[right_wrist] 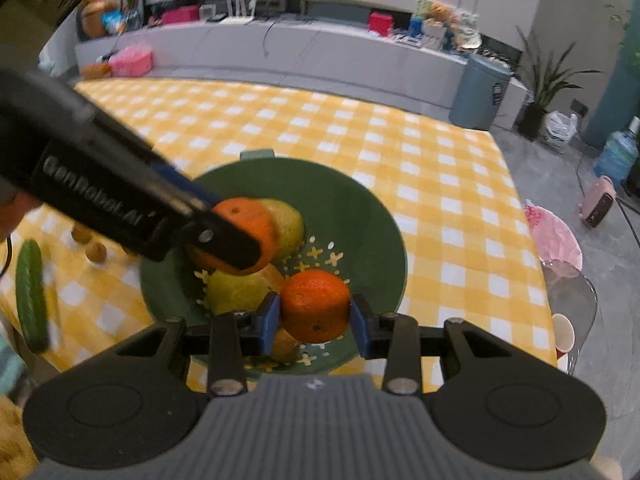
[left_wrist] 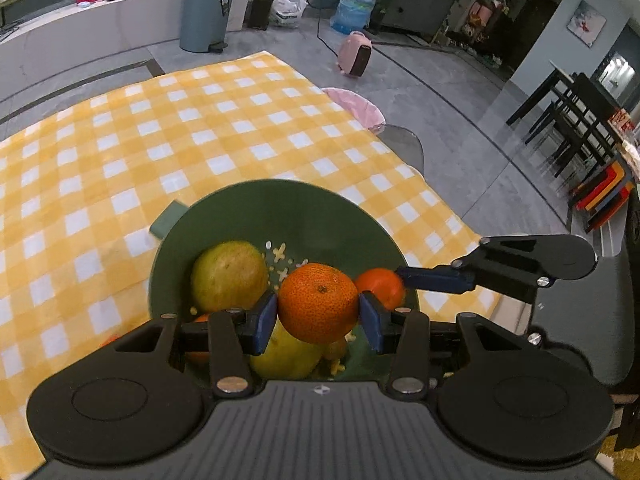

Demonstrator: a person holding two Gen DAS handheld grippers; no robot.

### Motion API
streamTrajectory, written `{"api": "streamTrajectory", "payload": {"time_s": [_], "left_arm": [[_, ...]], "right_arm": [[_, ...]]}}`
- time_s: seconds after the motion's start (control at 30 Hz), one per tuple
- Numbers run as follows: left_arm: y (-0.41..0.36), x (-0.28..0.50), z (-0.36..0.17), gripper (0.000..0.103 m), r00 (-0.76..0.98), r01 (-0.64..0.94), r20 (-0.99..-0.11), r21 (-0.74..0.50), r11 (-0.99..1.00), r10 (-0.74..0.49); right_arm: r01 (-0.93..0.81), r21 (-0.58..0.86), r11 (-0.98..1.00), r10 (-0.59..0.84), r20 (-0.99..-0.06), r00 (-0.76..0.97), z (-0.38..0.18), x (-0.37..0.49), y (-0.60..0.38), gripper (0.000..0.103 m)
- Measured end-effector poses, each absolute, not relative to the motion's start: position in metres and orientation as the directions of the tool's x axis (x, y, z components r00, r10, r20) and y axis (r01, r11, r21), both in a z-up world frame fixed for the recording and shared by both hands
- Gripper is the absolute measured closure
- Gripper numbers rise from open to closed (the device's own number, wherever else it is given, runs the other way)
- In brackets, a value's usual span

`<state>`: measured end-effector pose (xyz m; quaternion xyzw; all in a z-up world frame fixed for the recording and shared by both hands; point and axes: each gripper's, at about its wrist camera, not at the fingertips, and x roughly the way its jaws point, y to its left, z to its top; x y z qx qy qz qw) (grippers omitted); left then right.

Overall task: Organize fruits
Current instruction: 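Carry both held oranges over the green colander and lower them in, then open both tools in the colander and withdraw them toward the loose fruit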

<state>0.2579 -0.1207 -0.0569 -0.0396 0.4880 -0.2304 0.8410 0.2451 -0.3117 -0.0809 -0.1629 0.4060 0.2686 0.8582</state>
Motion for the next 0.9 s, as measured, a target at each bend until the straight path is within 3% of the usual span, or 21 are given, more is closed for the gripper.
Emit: {"api": "streamTrajectory", "payload": {"time_s": [0.37, 0.9], "left_arm": [[-0.132, 0.29, -0.08, 0.052, 0.357, 0.328, -0.856, -0.261, 0.908, -0.375], [-0.143, 0.298, -0.091, 0.052, 0.323, 0.334, -0.881, -0.236, 0.913, -0.346]], "right_arm": [[-0.703, -0.105, 0.703, 0.296, -0.857, 0.423, -0.106, 0.275, -0.3, 0.068], [-0.767, -0.096, 0.635, 0.3, -0.884, 0.36, -0.116, 0.278, -0.29, 0.068]]}}
